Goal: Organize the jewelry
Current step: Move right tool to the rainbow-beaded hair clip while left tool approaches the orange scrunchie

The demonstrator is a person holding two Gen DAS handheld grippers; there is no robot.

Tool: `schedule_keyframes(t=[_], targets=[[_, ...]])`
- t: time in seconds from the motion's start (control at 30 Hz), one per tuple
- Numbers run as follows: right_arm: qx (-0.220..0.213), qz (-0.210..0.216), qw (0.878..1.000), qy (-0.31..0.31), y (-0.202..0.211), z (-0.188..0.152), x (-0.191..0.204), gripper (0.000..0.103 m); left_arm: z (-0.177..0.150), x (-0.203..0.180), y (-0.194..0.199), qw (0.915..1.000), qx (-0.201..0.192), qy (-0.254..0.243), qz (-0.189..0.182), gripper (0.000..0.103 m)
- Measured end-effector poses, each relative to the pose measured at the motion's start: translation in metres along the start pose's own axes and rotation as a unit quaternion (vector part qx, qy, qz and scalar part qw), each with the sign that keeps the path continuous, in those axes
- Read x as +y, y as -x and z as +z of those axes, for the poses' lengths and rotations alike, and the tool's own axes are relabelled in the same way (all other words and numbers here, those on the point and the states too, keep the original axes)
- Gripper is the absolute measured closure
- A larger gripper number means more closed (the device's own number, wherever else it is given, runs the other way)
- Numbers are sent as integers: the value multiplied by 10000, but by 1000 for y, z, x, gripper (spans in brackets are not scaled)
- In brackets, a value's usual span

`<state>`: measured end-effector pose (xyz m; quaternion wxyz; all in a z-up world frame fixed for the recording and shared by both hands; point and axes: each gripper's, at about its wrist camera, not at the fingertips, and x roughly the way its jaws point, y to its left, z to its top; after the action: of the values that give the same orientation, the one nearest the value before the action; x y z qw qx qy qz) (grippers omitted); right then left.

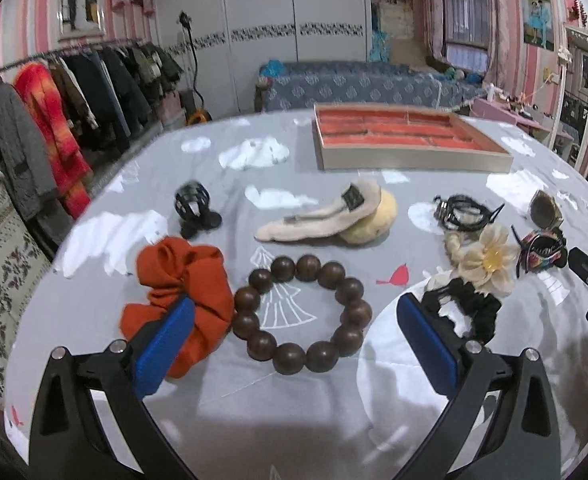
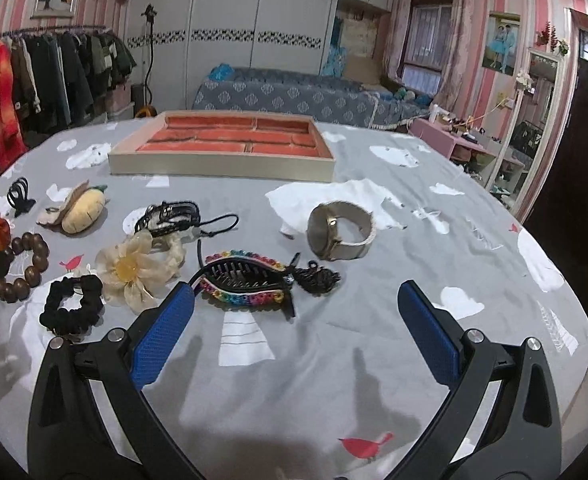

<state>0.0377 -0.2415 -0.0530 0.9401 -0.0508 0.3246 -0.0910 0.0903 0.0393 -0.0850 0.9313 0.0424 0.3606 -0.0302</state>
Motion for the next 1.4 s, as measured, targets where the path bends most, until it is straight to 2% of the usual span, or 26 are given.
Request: schedule_keyframes(t=[0.13,0.47,0.67,0.9,1.13,1.4], targets=[[164,47,9998,-37,-8,6,5,4,2,6,-14,9997,258,36,-19,4],[608,71,9981,17,-34,15,19,4,4,18,-35,9981,613,94,24,4],[935,8,9956,46,-53,15,23,4,3,19,-36,9980,619,48,100,4],[1112,-19,9938,-24,-64,19,25,4,6,22,-35,9979,620,155,-44,4],[1266,-201,9917,107,-70,18,33,4,8,17,-40,9976,674,98,78,4],[1383,18,9902,-181,-78,16,20,5,11,20,-39,9962,846,164,-104,4]])
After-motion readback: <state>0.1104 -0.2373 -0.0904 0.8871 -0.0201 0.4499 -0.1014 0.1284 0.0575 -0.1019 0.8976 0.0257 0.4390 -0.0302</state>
